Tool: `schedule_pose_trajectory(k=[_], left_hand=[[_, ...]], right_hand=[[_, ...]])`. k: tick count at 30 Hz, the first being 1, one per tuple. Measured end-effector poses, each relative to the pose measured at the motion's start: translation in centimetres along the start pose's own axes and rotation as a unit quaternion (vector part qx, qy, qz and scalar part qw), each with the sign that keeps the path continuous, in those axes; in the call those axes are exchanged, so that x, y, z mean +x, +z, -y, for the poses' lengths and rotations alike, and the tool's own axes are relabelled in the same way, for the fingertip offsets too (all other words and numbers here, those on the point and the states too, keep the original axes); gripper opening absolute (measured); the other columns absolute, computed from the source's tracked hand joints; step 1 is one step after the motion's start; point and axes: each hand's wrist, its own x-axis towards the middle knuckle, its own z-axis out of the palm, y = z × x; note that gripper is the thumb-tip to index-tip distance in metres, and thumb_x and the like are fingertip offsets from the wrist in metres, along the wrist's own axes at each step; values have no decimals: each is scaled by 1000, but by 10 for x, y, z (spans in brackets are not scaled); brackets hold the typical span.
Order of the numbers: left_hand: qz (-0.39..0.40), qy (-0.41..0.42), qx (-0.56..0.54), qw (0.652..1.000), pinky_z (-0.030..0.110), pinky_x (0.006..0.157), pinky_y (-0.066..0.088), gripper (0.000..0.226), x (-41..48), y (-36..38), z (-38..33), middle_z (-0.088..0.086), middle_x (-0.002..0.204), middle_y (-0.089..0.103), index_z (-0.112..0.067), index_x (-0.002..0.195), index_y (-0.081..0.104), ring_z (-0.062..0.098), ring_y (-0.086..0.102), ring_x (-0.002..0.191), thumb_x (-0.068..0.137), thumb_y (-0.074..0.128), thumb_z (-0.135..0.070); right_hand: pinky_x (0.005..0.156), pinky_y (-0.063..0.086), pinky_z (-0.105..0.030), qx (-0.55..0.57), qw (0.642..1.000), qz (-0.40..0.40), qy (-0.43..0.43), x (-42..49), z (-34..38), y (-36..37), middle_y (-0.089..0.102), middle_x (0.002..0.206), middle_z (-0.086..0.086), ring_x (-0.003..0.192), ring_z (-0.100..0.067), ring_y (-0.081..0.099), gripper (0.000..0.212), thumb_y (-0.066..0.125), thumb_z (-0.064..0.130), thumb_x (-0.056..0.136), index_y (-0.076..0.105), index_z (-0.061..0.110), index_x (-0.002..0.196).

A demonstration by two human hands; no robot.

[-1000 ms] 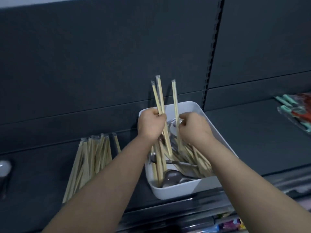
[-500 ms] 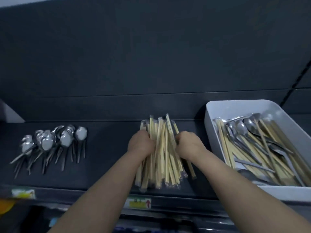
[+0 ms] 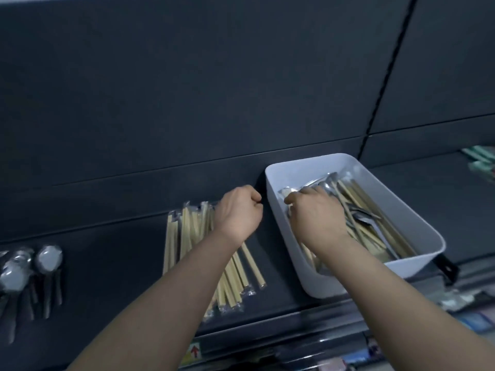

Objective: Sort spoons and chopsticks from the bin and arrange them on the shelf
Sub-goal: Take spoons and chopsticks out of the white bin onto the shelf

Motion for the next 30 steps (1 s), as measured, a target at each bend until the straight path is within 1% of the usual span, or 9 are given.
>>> schedule_pose_trajectory(k=[4, 8, 12, 14, 16, 20, 25, 28, 30], left_hand=[[7, 43, -15, 999, 30, 80, 52, 26, 6, 26, -60, -5, 106, 69, -24, 104, 69, 19, 62, 102, 88, 51, -14], [70, 39, 14, 997, 29, 80, 51, 25, 9, 62, -99, 1, 103, 69, -15, 99, 71, 23, 62, 100, 86, 51, -9], [126, -12, 86, 988, 34, 80, 54, 17, 15, 100, -103, 6, 95, 69, -12, 88, 72, 28, 64, 95, 84, 55, -9], [130, -44, 106, 985, 34, 80, 53, 11, 18, 113, -101, 5, 95, 67, -10, 86, 67, 27, 63, 95, 85, 56, -14], [130, -71, 113, 982, 35, 79, 52, 8, 20, 120, -100, 3, 91, 64, -13, 79, 60, 26, 61, 90, 85, 56, -16], [132, -89, 120, 980, 39, 84, 52, 11, 20, 125, -98, 2, 91, 65, -18, 84, 67, 25, 63, 90, 85, 56, -21], [136, -100, 142, 975, 35, 82, 52, 15, 21, 122, -97, 4, 98, 65, -17, 94, 68, 25, 63, 91, 87, 56, -21], [131, -115, 151, 973, 32, 74, 49, 16, 27, 121, -99, 7, 100, 54, -12, 93, 66, 28, 60, 89, 86, 54, -20], [125, -126, 153, 972, 33, 75, 49, 13, 30, 123, -103, 5, 97, 43, -14, 87, 63, 29, 58, 87, 85, 55, -24]], right_hand=[[78, 47, -30, 6, 997, 49, 53, -6, -68, -9, 64, 110, -2, 107, -26, 58, 31, 52, 14, 85, 66, 24, 111], [77, 48, -31, 44, 987, 127, 85, -6, -125, -10, 66, 107, -9, 101, -32, 61, 34, 49, 5, 83, 67, 20, 107], [81, 51, -31, 85, 981, 171, 44, 9, -145, 0, 66, 110, -12, 102, -32, 62, 40, 47, -2, 81, 68, 16, 110], [86, 52, -37, 99, 977, 190, 15, 19, -146, 5, 63, 114, -13, 104, -33, 61, 46, 44, -5, 83, 61, 16, 119], [85, 50, -36, 93, 972, 213, -15, 27, -143, 10, 61, 117, -14, 106, -34, 60, 42, 44, -5, 86, 57, 13, 122], [84, 49, -35, 24, 974, 218, -54, 35, -138, 16, 55, 125, -12, 112, -30, 59, 34, 49, -2, 90, 55, 6, 123], [82, 48, -33, -10, 962, 269, -50, 40, -139, 21, 54, 129, -7, 113, -26, 58, 38, 53, 10, 92, 50, 12, 129], [83, 49, -33, 47, 954, 297, -6, 45, -144, 22, 58, 122, -7, 110, -26, 59, 39, 54, 21, 91, 51, 11, 128], [77, 48, -30, 110, 947, 300, 32, 49, -147, 20, 61, 113, -8, 103, -27, 60, 33, 55, 27, 90, 55, 11, 119]])
